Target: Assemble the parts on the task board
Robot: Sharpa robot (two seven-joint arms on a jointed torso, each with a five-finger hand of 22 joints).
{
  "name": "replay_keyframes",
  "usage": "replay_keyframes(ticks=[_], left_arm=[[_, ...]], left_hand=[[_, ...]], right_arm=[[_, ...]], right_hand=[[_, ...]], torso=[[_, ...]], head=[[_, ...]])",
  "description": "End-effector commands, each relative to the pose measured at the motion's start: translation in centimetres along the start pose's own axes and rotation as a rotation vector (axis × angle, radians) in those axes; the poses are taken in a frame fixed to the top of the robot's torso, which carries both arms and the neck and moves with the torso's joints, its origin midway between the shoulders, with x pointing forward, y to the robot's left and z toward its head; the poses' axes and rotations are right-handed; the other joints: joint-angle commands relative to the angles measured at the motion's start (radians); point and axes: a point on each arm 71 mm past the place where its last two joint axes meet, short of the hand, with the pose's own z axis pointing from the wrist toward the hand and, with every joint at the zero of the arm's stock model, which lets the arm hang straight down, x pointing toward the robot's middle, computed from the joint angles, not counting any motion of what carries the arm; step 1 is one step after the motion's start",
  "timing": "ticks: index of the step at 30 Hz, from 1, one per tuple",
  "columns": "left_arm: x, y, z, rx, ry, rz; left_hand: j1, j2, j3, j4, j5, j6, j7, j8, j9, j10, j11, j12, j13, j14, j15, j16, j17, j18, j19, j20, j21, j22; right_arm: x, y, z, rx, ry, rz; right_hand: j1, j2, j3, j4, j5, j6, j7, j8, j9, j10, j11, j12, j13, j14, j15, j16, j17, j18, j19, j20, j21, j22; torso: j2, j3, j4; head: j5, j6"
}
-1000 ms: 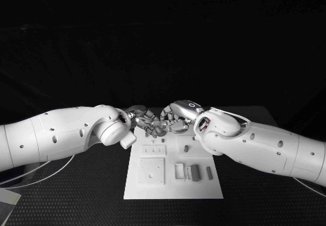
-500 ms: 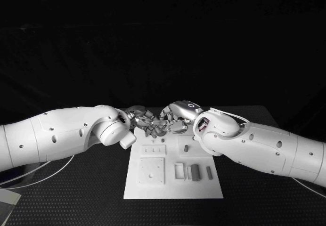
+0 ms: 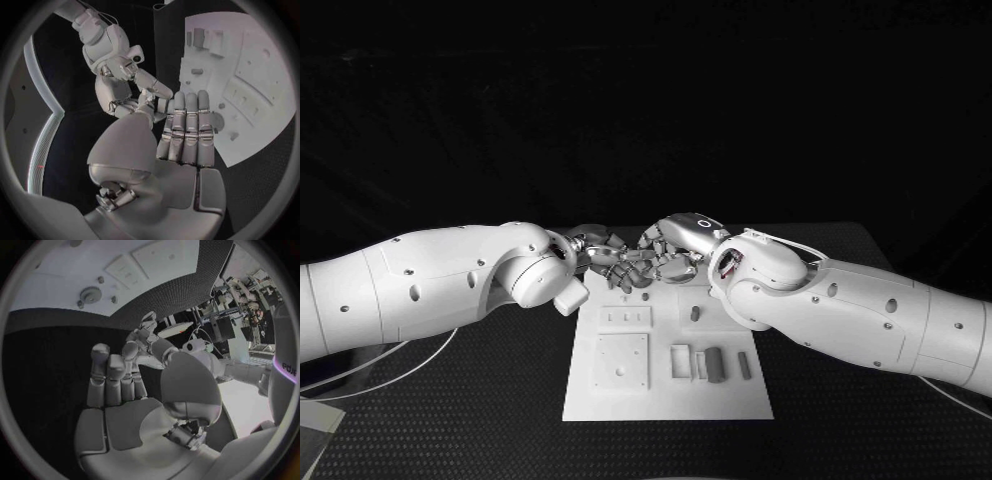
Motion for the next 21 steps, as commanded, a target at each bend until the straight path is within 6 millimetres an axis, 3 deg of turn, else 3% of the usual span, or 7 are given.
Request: replay_keyframes(ticks=[1, 4, 11, 21], left_arm=[[0.41, -0.73, 0.02, 0.032, 0.027, -0.01], [0.42, -0.73, 0.02, 0.03, 0.027, -0.01], [0.54, -0.74, 0.04, 0.025, 0.031, -0.009], [0.47, -0.75, 0.04, 0.027, 0.023, -0.017]], left_hand=[[0.034, -0.002, 0.01, -0.004, 0.058, 0.01, -0.001, -0.005, 0.001, 0.008, -0.001, -0.005, 0.007, 0.007, -0.004, -0.005, 0.003, 0.01, -0.003, -0.004, -0.006, 0.005], [0.066, -0.01, 0.002, -0.008, 0.105, 0.014, -0.003, -0.006, 0.002, 0.012, -0.002, -0.007, 0.016, 0.008, -0.004, -0.004, 0.007, 0.009, -0.003, -0.006, -0.007, 0.012], [0.104, -0.056, -0.011, -0.007, 0.123, 0.019, -0.004, -0.007, 0.004, 0.016, -0.003, -0.009, 0.028, 0.01, -0.005, -0.004, 0.012, 0.008, 0.001, -0.006, -0.009, 0.018], [0.102, -0.084, -0.011, -0.001, 0.252, 0.035, -0.011, -0.004, 0.009, 0.027, -0.009, -0.011, 0.052, 0.019, -0.009, 0.001, 0.025, 0.005, 0.006, -0.008, -0.018, 0.025]], right_arm=[[0.5, 0.71, -0.01, -0.028, 0.024, 0.004], [0.52, 0.72, 0.01, -0.027, 0.026, 0.003], [0.54, 0.71, 0.05, -0.027, 0.027, 0.003], [0.62, 0.63, 0.14, -0.023, 0.034, -0.001]], right_hand=[[0.001, 0.001, 0.001, 0.005, 0.001, 0.04, 0.032, 0.007, 0.0, 0.006, 0.001, 0.002, 0.002, -0.001, -0.009, 0.003, 0.001, 0.02, 0.003, -0.006, 0.004, 0.014], [0.001, 0.001, 0.001, 0.005, 0.001, 0.04, 0.032, 0.007, 0.0, 0.006, 0.001, 0.002, 0.002, -0.001, -0.009, 0.003, 0.001, 0.02, 0.003, -0.006, 0.004, 0.014], [0.0, 0.001, 0.001, 0.005, 0.001, 0.04, 0.032, 0.007, 0.0, 0.006, 0.001, 0.002, 0.002, -0.001, -0.009, 0.003, 0.001, 0.02, 0.003, -0.006, 0.004, 0.014], [0.0, 0.001, 0.001, 0.005, 0.001, 0.04, 0.032, 0.006, 0.0, 0.007, 0.001, 0.001, 0.002, 0.0, -0.009, 0.003, 0.001, 0.02, 0.004, -0.006, 0.004, 0.014]], torso=[[0.0, 0.0002, 0.0002], [0.0, 0.0005, -0.0002], [0.0, 0.0006, -0.0008], [0.0, 0.0007, -0.0004]], head=[[0.001, -0.002], [0.001, -0.004], [0.0, -0.006], [-0.002, -0.007]])
